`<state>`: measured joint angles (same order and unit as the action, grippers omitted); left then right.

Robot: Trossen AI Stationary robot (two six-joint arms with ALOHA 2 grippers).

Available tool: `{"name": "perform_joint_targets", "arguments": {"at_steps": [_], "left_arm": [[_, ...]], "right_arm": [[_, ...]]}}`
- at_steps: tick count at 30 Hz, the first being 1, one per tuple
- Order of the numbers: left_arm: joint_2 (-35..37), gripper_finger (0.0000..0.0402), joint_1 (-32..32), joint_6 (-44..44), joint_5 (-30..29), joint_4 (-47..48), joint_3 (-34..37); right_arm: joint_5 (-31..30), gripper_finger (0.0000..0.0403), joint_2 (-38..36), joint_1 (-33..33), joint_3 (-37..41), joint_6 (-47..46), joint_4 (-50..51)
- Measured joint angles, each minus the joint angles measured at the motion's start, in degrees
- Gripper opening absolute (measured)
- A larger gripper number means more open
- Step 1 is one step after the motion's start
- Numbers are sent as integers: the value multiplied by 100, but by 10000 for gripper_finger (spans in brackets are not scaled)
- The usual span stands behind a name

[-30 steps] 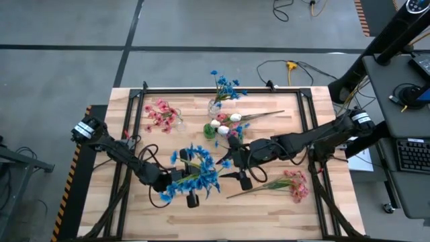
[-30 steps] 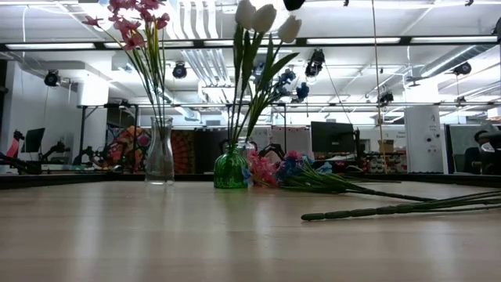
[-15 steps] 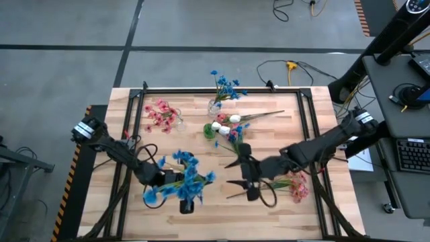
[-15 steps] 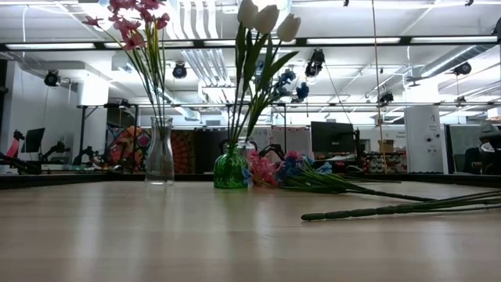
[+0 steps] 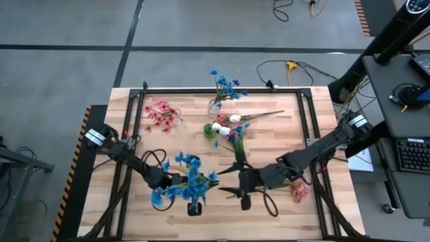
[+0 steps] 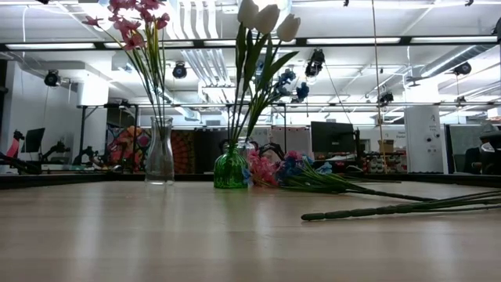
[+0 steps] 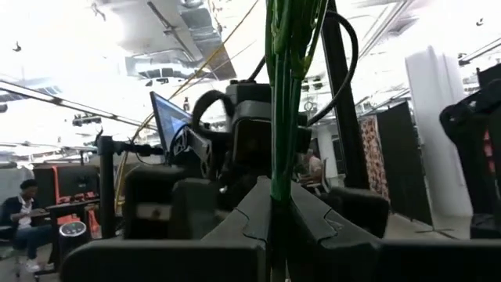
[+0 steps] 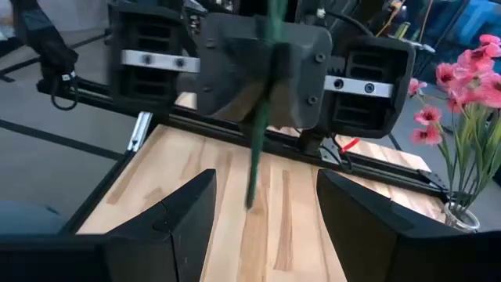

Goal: Sort flowers into vase by color
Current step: Put the right blue flowers into the right transparent vase

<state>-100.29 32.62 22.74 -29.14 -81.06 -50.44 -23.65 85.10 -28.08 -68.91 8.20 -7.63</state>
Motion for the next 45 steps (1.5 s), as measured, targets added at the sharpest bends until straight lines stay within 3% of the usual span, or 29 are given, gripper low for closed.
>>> {"name": "perform_joint_targets", "arguments": {"at_steps": [9,12,19,25,34,37,45], "left_arm": [[-101,0,-26,186,-35,5,-177],[-96,0,-28,186,-35,17,-172],[-94,0,-30,167,-41,54,-170],[-92,30,1,45,-188,68,-166],[219,178,103,128,-551,153,-168],[317,210,110,312,-550,152,-166],[485,220,121,358,-365,616,-303]], "right_arm": [[6,202,301,24,-119,79,-223],[6,163,292,37,-120,80,-216],[7,22,286,35,-120,209,-226],[0,13,269,37,-120,173,-122],[-42,13,212,22,-120,-76,239],[-44,13,212,22,-120,-140,329],[-44,13,212,22,-120,-275,461]]}}
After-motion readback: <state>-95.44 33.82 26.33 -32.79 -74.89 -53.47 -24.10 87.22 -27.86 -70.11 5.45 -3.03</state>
